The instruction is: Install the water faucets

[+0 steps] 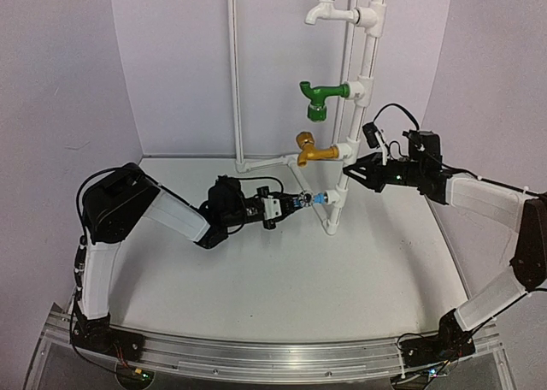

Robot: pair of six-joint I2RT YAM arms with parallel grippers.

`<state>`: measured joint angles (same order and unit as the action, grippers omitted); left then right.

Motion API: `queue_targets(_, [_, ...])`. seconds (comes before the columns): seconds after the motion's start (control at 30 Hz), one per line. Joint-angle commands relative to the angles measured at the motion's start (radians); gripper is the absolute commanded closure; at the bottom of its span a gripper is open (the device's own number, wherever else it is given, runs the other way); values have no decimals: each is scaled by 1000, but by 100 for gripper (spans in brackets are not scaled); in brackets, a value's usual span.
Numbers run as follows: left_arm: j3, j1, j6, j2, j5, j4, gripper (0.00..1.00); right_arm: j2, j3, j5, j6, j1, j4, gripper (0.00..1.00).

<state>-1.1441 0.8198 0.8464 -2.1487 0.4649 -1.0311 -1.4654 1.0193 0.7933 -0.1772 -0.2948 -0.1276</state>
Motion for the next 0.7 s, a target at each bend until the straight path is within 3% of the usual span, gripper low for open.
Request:
queue_targets(0.0, [9,33,405,-104,-219,-136,100,-33,36,41,36,-33,67,100])
queue_targets(0.07, [11,34,503,-121,-232,-176,97,-35,36,39,35,-33,69,100])
queue_targets(0.27, [27,33,681,-140,-249,-246,71,-43,43,32,30,-33,70,100])
queue_targets(0.37, [54,33,706,-125,-281,-269,53,-49,46,25,22,-33,72,100])
queue_targets(0.53, [126,40,694,-90,-348,-339,15,-62,55,21,15,-29,75,100])
queue_targets(0.67, [193,52,713,-72,-382,-405,9,-74,64,18,12,-27,73,100])
